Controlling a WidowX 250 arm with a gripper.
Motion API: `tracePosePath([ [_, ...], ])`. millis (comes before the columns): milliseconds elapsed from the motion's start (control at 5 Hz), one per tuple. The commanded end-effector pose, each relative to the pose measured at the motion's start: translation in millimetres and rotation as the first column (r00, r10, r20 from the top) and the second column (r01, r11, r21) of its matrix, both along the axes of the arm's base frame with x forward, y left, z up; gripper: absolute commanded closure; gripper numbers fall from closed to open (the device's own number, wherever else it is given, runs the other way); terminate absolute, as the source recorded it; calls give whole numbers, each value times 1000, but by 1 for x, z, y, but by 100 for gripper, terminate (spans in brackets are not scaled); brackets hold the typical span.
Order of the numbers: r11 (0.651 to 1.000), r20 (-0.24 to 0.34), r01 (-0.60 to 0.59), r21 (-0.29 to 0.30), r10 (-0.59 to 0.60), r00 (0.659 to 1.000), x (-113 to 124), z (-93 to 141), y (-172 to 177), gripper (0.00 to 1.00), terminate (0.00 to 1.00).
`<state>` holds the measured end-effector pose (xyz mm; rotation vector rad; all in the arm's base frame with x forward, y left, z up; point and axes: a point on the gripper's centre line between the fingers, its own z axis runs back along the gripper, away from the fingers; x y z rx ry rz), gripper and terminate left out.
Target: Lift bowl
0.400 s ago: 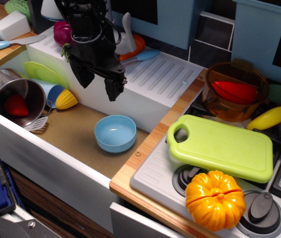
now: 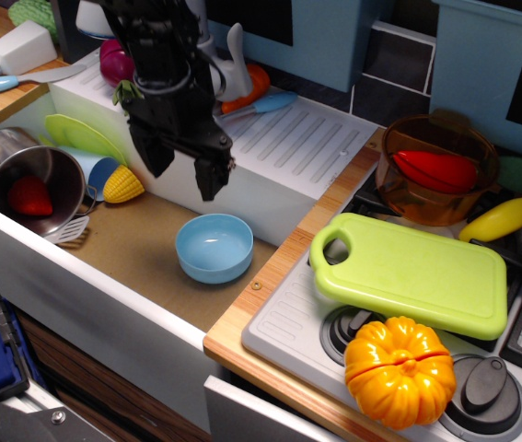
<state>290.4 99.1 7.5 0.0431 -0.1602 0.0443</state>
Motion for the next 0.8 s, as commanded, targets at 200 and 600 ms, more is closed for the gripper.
tracePosePath([
  [200, 998, 33, -42, 36, 41, 999, 2, -23, 3, 0, 0],
  [600, 998, 60, -34, 57, 31, 998, -11, -45, 10, 0, 0],
])
